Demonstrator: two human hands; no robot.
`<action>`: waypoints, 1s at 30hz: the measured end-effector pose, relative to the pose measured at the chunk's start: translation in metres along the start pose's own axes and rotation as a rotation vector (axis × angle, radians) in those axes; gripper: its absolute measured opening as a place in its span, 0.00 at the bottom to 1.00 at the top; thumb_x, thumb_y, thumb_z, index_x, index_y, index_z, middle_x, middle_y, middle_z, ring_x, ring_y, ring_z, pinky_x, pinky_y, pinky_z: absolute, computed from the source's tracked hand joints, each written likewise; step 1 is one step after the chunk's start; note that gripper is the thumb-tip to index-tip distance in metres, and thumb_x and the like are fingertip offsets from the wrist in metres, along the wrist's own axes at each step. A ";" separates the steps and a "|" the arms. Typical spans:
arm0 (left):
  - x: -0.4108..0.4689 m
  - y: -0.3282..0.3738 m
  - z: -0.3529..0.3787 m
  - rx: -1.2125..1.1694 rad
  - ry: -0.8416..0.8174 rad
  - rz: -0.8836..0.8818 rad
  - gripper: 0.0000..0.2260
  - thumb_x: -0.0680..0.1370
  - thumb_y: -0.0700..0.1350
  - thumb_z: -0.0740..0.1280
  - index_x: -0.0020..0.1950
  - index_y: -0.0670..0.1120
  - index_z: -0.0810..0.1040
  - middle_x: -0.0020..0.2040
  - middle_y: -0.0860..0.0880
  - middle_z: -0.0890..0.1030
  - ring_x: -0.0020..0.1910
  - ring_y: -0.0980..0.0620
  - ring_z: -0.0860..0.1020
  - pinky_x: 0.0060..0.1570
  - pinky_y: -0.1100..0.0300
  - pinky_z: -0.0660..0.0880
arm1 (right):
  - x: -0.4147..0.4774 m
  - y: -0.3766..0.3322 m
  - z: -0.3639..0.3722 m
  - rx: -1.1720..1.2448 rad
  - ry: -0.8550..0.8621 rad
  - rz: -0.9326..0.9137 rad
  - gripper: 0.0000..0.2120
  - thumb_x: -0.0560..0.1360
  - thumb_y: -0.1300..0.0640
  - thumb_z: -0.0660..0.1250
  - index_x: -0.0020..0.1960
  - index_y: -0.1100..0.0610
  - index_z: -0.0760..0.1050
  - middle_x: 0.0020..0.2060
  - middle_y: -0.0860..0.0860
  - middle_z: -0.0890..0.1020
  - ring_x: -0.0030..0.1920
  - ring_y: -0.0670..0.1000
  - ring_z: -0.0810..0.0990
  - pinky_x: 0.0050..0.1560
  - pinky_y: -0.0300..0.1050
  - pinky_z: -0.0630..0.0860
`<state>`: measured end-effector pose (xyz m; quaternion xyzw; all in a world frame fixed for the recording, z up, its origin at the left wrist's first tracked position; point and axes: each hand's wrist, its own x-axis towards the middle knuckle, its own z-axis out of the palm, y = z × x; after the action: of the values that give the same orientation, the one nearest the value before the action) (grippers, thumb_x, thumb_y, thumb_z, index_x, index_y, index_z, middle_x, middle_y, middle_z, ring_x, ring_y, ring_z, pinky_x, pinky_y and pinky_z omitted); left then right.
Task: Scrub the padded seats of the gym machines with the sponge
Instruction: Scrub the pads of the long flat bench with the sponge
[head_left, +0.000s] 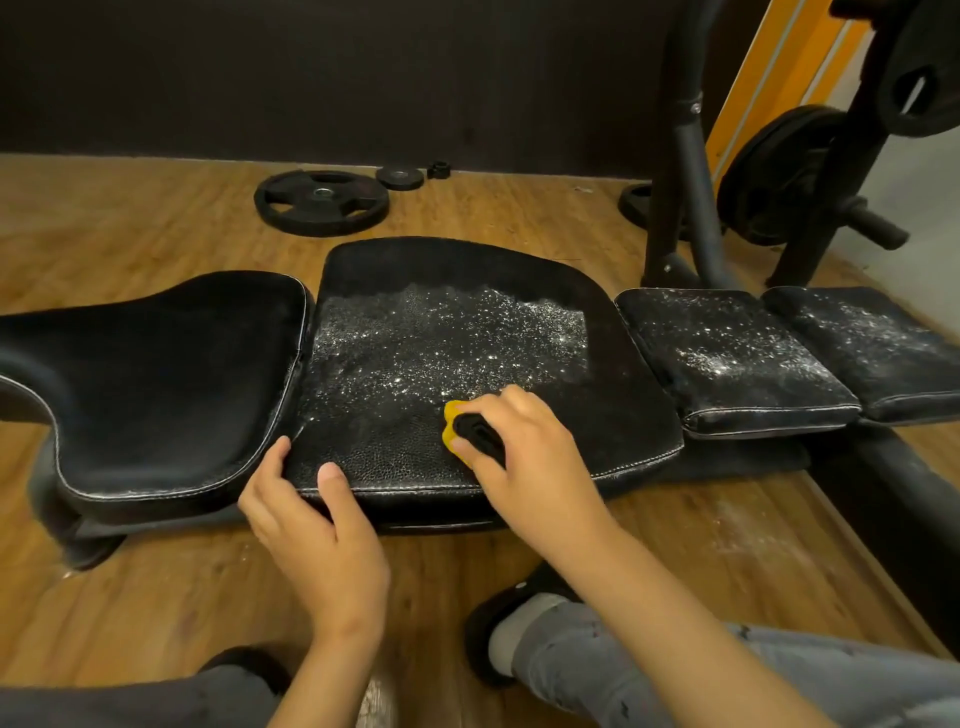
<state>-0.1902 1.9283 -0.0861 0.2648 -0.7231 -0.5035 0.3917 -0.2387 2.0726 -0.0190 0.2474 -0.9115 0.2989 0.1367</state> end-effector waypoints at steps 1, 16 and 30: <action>0.000 0.000 0.000 0.001 -0.006 0.000 0.26 0.77 0.54 0.55 0.71 0.42 0.67 0.67 0.40 0.67 0.67 0.45 0.67 0.67 0.53 0.62 | 0.001 0.007 -0.005 0.029 -0.026 0.009 0.10 0.76 0.53 0.69 0.55 0.56 0.77 0.45 0.50 0.74 0.50 0.51 0.73 0.49 0.41 0.68; -0.001 -0.001 -0.003 0.024 -0.026 0.023 0.24 0.78 0.53 0.55 0.72 0.43 0.66 0.68 0.41 0.67 0.68 0.46 0.66 0.67 0.57 0.60 | 0.044 0.105 -0.033 -0.188 0.023 0.316 0.14 0.76 0.52 0.68 0.59 0.59 0.76 0.51 0.59 0.77 0.54 0.60 0.76 0.51 0.48 0.69; 0.001 -0.004 -0.006 0.031 -0.043 0.039 0.26 0.78 0.56 0.54 0.72 0.45 0.65 0.67 0.48 0.66 0.67 0.46 0.68 0.69 0.45 0.64 | 0.054 0.099 -0.032 -0.152 -0.087 0.142 0.14 0.77 0.51 0.67 0.59 0.56 0.75 0.48 0.53 0.75 0.53 0.55 0.75 0.47 0.44 0.66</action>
<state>-0.1858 1.9228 -0.0884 0.2459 -0.7439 -0.4903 0.3817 -0.3337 2.1411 -0.0199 0.1839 -0.9518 0.2270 0.0939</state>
